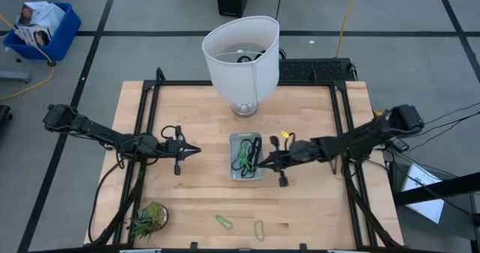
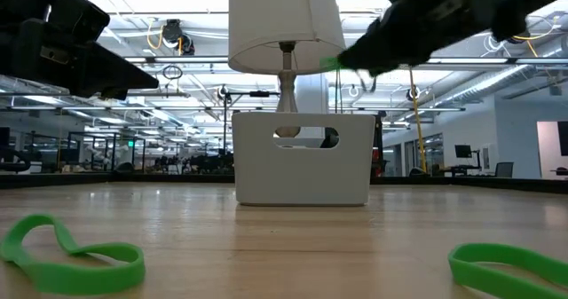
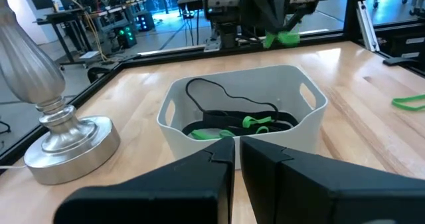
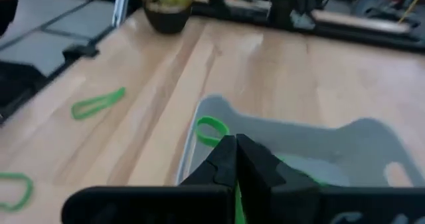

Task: Pick and place rubber bands into bin
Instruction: Put the green rubber band into the gray bin

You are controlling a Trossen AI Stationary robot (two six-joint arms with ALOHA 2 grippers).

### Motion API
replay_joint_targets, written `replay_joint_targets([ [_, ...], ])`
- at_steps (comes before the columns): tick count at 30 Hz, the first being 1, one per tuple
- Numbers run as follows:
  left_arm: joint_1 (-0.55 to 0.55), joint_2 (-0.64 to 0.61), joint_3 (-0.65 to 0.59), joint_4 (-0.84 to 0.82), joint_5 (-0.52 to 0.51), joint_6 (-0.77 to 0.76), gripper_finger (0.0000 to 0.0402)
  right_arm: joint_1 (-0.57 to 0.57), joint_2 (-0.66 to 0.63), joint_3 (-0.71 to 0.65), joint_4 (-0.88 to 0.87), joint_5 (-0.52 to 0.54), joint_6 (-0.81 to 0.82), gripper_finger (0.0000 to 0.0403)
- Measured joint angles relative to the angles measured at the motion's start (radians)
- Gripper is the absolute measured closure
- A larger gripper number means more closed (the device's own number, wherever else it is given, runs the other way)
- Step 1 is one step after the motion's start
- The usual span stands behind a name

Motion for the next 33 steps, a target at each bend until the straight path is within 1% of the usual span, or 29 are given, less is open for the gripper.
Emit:
replay_joint_targets([
  [2, 0.000, 0.000, 0.000, -0.002, 0.000, 0.000, 0.0369, -0.026, 0.045, 0.013, 0.003, -0.038, -0.007, 0.0403],
  [5, 0.000, 0.000, 0.000, -0.006, 0.000, -0.001, 0.0369, -0.055, 0.099, 0.034, 0.008, -0.042, -0.006, 0.0403],
  [10, 0.000, 0.000, 0.000, -0.006, -0.002, -0.003, 0.0369, -0.077, 0.160, 0.055, 0.054, -0.090, -0.003, 0.0403],
  [12, 0.000, 0.000, 0.000, -0.006, -0.004, -0.003, 0.0369, -0.082, 0.170, 0.056, 0.078, -0.092, 0.002, 0.0403],
  [17, 0.000, 0.000, 0.000, -0.006, -0.006, -0.003, 0.0369, -0.095, 0.185, 0.057, 0.075, -0.091, 0.023, 0.0402],
  [19, 0.000, 0.000, 0.000, -0.006, -0.006, -0.003, 0.0369, -0.093, 0.189, 0.056, 0.082, -0.088, 0.027, 0.0396],
  [22, 0.000, 0.000, 0.000, -0.006, -0.006, -0.002, 0.0369, -0.093, 0.193, 0.057, 0.081, -0.066, 0.066, 0.0364],
  [28, 0.000, 0.000, 0.000, -0.007, -0.006, -0.002, 0.0369, -0.093, 0.193, 0.057, 0.084, -0.061, 0.083, 0.0256],
  [30, 0.000, 0.000, 0.000, -0.007, -0.006, -0.002, 0.0369, -0.093, 0.192, 0.057, 0.088, -0.038, 0.078, 0.0224],
  [33, 0.000, 0.000, 0.000, -0.007, -0.006, -0.002, 0.0369, -0.089, 0.185, 0.056, 0.123, -0.009, 0.048, 0.0196],
])
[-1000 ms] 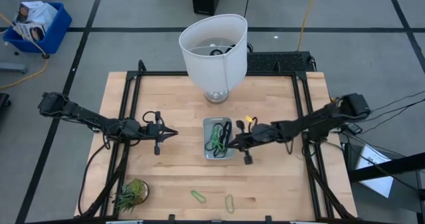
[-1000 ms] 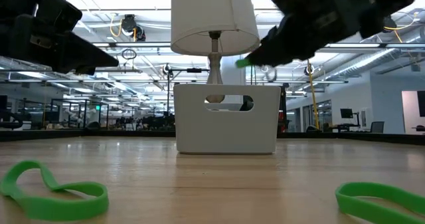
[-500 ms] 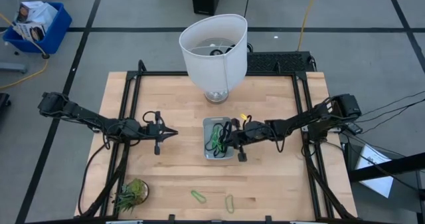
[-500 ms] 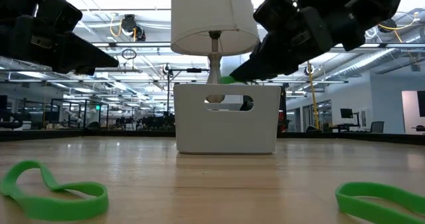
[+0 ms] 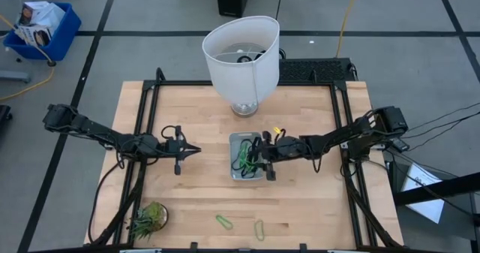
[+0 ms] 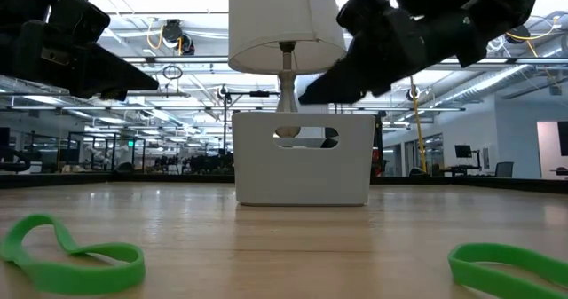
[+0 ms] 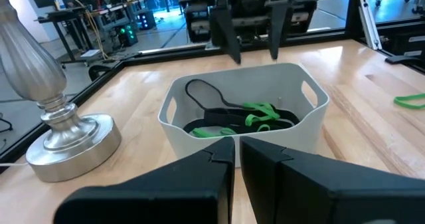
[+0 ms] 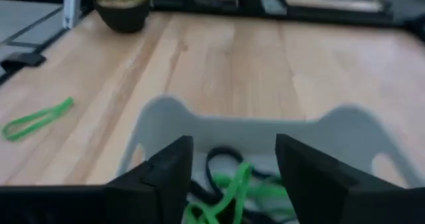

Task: Pick and place rubber bands into bin
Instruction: Put the green rubber band into the gray bin

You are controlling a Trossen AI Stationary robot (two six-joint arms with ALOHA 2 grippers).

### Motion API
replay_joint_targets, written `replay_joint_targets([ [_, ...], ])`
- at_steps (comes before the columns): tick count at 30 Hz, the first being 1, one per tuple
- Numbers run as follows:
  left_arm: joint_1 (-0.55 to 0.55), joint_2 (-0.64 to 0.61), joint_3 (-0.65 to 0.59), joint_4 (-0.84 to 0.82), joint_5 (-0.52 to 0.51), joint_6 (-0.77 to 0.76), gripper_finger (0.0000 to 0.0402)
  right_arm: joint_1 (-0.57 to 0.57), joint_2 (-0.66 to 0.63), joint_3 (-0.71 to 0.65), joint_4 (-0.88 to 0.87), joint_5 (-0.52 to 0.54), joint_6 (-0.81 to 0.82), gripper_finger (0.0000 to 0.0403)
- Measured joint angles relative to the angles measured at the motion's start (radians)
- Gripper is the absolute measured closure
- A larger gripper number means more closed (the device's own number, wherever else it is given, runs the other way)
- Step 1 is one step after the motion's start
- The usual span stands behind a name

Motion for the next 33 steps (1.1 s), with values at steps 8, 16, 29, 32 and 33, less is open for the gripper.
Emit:
replay_joint_targets([
  [8, 0.000, 0.000, 0.000, -0.034, 0.000, -0.004, 0.0369, 0.006, -0.205, -0.006, -0.099, -0.031, -0.140, 0.0271],
  [16, 0.000, 0.000, 0.000, -0.047, -0.001, -0.004, 0.0369, -0.044, -0.474, -0.186, -0.070, -0.055, -0.173, 0.0387],
  [29, -0.048, 0.032, 0.001, -0.080, 0.083, -0.068, 0.0383, -0.030, -0.706, -0.523, 0.227, 0.002, -0.159, 0.0402],
  [32, -0.106, 0.088, 0.034, -0.080, 0.082, -0.123, 0.0396, -0.032, -0.735, -0.532, 0.204, 0.002, -0.183, 0.0402],
  [33, -0.127, 0.110, 0.055, -0.089, 0.082, -0.138, 0.0395, -0.036, -0.743, -0.533, 0.191, -0.002, -0.187, 0.0402],
])
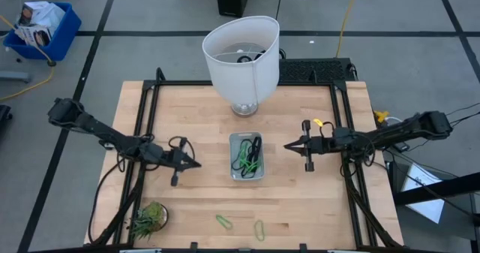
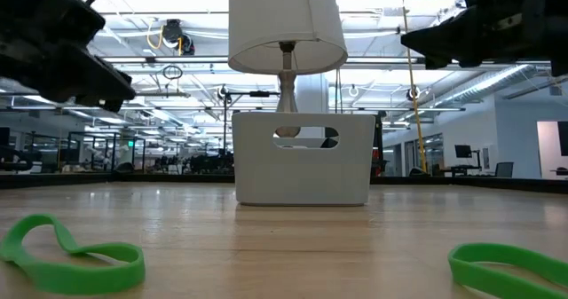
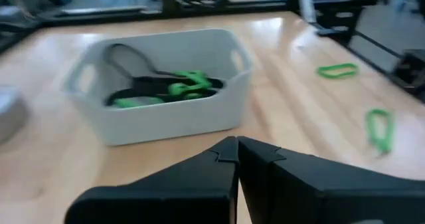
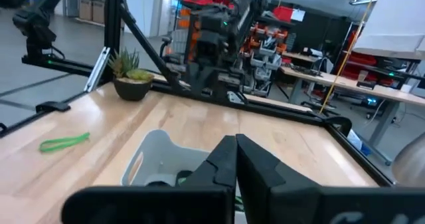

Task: Pick and place rubber bands into bin
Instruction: Put the green rubber band into the gray bin

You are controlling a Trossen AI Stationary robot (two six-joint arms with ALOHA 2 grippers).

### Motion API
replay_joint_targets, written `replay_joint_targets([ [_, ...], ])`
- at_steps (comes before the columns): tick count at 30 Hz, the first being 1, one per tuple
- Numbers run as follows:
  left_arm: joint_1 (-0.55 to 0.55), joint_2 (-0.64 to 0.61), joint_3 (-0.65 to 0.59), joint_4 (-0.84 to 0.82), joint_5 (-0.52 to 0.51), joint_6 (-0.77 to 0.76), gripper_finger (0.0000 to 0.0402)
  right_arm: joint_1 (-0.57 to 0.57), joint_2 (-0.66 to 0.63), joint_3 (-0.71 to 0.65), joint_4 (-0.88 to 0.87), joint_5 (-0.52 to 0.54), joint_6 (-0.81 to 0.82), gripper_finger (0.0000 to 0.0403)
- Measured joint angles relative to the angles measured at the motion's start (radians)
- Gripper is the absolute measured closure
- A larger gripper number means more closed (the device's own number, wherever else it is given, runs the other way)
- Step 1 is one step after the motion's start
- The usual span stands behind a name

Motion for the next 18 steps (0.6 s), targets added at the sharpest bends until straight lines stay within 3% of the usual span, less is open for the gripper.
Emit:
replay_joint_targets([
  [9, -0.137, 0.310, 0.319, -0.146, -0.070, -0.160, 0.0395, -0.013, -0.047, 0.000, -0.057, -0.025, 0.003, 0.0402],
  [14, -0.197, 0.523, 0.491, -0.215, -0.091, -0.169, 0.0395, -0.013, -0.053, 0.000, -0.051, -0.056, 0.004, 0.0402],
  [16, -0.220, 0.596, 0.551, -0.272, -0.068, -0.198, 0.0394, -0.013, -0.054, 0.000, -0.049, -0.056, 0.008, 0.0402],
  [18, -0.242, 0.664, 0.618, -0.319, 0.018, -0.223, 0.0389, -0.013, -0.056, 0.000, -0.049, -0.056, 0.022, 0.0401],
])
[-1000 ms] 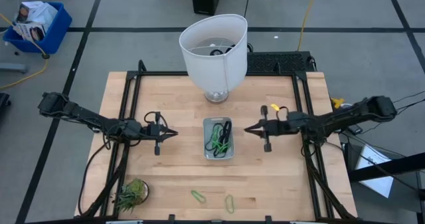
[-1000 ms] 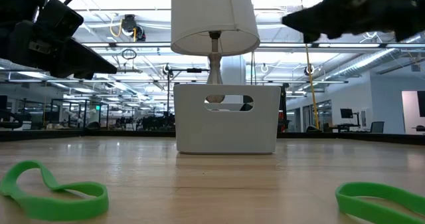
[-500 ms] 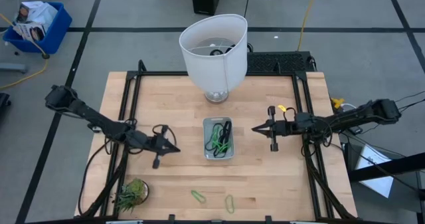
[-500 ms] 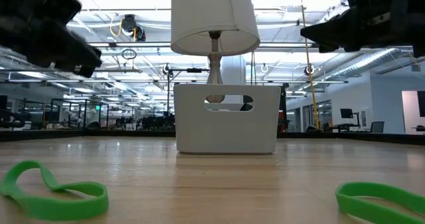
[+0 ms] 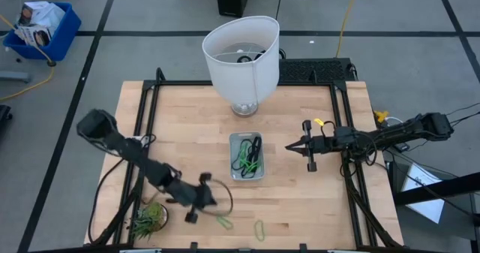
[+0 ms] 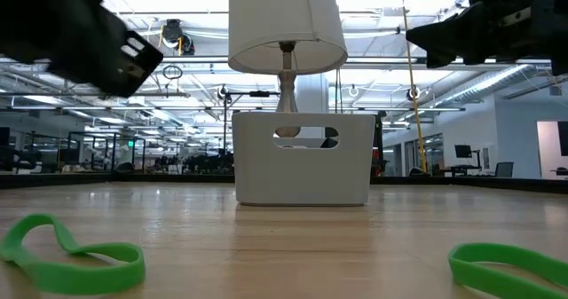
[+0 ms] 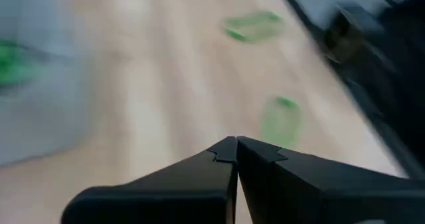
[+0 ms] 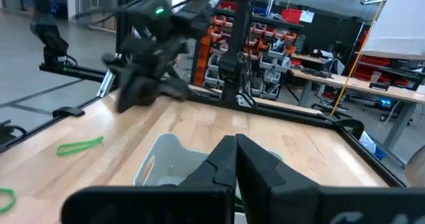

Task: Pick and place rubber bands into bin
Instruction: Put the green rubber band into the gray bin

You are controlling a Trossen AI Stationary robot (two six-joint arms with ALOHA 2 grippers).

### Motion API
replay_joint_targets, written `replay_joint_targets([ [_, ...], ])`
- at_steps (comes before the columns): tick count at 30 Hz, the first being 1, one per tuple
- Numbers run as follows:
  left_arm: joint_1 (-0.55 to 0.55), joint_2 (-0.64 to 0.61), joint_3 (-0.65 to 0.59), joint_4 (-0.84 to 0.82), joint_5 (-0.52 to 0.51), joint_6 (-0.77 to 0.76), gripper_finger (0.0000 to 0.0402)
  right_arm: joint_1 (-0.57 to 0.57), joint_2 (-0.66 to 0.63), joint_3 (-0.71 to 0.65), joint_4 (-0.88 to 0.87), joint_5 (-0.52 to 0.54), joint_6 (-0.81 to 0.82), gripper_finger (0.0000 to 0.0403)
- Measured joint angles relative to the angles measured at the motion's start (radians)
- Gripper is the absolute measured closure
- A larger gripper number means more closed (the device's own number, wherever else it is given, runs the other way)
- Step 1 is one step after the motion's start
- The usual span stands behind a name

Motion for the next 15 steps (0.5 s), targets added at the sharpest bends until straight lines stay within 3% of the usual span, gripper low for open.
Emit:
replay_joint_targets([
  [4, -0.053, 0.113, 0.102, -0.079, 0.073, 0.008, 0.0345, 0.000, -0.001, 0.000, 0.024, 0.000, 0.004, 0.0402],
  [15, -0.067, 0.230, 0.170, -0.102, 0.031, -0.010, 0.0140, 0.000, -0.001, 0.000, 0.045, 0.000, -0.002, 0.0401],
])
